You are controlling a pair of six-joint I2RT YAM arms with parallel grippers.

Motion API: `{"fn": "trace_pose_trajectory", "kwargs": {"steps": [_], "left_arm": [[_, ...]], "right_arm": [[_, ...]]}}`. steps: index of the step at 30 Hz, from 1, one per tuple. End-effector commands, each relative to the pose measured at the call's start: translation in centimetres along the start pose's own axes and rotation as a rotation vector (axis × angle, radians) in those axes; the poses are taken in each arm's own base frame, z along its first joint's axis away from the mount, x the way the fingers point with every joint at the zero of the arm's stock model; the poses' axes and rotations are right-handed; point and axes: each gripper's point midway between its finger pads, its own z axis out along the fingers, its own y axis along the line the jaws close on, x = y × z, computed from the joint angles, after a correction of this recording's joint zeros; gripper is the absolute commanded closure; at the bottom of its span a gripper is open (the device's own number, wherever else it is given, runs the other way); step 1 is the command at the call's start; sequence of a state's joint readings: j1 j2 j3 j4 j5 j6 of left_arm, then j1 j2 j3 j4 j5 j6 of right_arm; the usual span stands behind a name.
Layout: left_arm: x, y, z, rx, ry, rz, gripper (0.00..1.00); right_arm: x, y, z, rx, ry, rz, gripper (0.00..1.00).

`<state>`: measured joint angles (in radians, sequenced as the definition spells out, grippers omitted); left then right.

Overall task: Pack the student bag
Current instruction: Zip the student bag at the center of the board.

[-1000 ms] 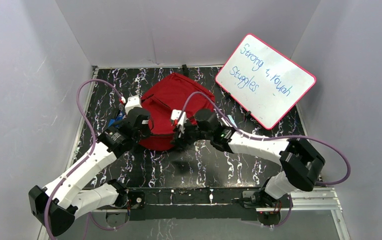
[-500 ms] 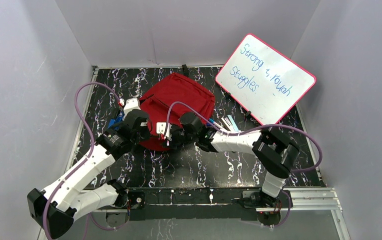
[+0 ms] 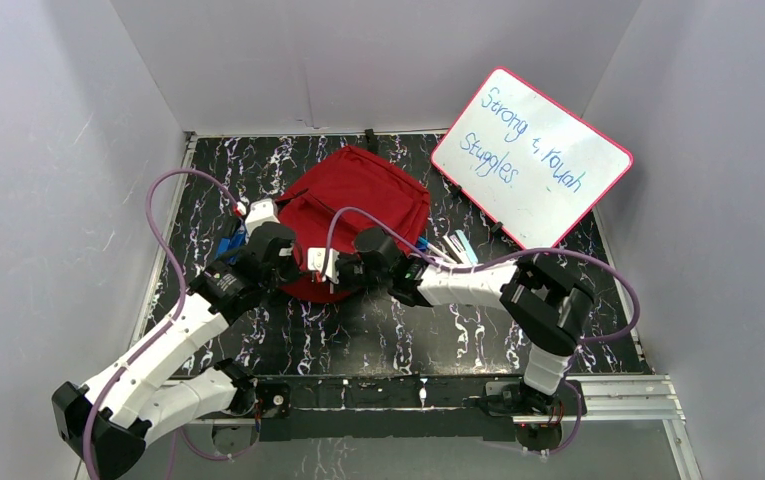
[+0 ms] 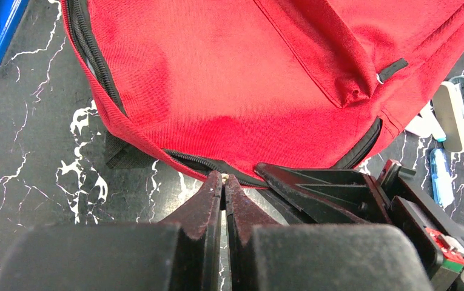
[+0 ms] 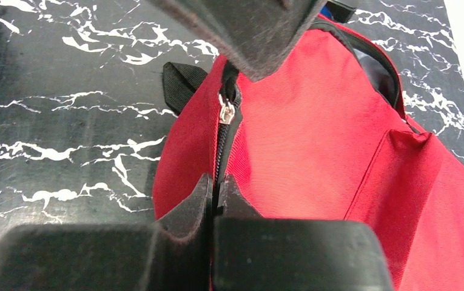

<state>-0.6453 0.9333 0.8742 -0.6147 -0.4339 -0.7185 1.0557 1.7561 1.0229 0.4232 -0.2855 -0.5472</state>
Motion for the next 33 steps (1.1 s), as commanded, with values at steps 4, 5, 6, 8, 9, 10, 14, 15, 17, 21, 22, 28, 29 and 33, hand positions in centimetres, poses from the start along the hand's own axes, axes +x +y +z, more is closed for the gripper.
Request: {"fn": "trace_pose_trajectory", "kwargs": {"steps": [4, 5, 6, 8, 9, 10, 14, 15, 17, 21, 22, 28, 29, 33], "left_arm": [[-0.8, 0.9, 0.5, -0.079, -0.022, 0.012, 1.00], [-1.0, 1.2, 0.6, -0.101, -0.024, 0.017, 1.00], [-1.3, 1.4, 0.8, -0.122, -0.027, 0.016, 1.00], [-2.0, 2.2, 1.0, -0.167, -0.036, 0.009, 1.00], [-2.3, 2.7, 1.2, -0.189, -0.038, -0.003, 1.00], [-2.7, 3.3, 1.4, -0.208, -0.036, -0.020, 1.00], [-3.7, 6.0, 2.2, -0.270, -0.016, -0.103, 1.00], [-4.0, 6.4, 2.2, -0.278, -0.021, -0.112, 1.00], [-4.7, 7.1, 2.3, -0.294, -0.035, -0.119, 1.00], [-6.0, 8.2, 3.3, -0.327, -0.042, -0.121, 1.00], [-6.3, 8.5, 3.7, -0.336, -0.043, -0.122, 1.00], [-9.4, 10.1, 6.2, -0.361, -0.079, -0.165, 1.00], [-10.1, 10.5, 6.6, -0.369, -0.089, -0.173, 1.00], [-12.6, 11.8, 7.8, -0.398, -0.116, -0.197, 1.00]], "right_arm": [[-1.0, 0.3, -2.1, 0.021, -0.020, 0.004, 1.00], [-0.8, 0.5, -2.4, 0.020, -0.017, 0.008, 1.00], [-0.9, 0.6, -2.8, 0.024, -0.020, 0.008, 1.00], [-0.8, 0.9, -3.3, 0.026, -0.021, 0.014, 1.00], [-0.5, 1.0, -3.5, 0.027, -0.016, 0.017, 1.00], [-0.4, 1.1, -3.6, 0.028, -0.013, 0.019, 1.00], [0.2, 1.6, -4.2, 0.031, -0.002, 0.029, 1.00], [0.3, 1.7, -4.3, 0.031, 0.000, 0.031, 1.00], [0.4, 1.8, -4.6, 0.033, 0.000, 0.036, 1.00], [0.3, 2.4, -4.9, 0.016, -0.010, 0.041, 1.00], [0.3, 2.7, -5.0, 0.004, -0.013, 0.041, 1.00], [0.5, 3.6, -5.8, -0.031, -0.004, 0.027, 1.00], [0.7, 3.8, -5.9, -0.042, 0.002, 0.024, 1.00], [1.1, 4.8, -6.4, -0.083, 0.024, 0.030, 1.00]]}}
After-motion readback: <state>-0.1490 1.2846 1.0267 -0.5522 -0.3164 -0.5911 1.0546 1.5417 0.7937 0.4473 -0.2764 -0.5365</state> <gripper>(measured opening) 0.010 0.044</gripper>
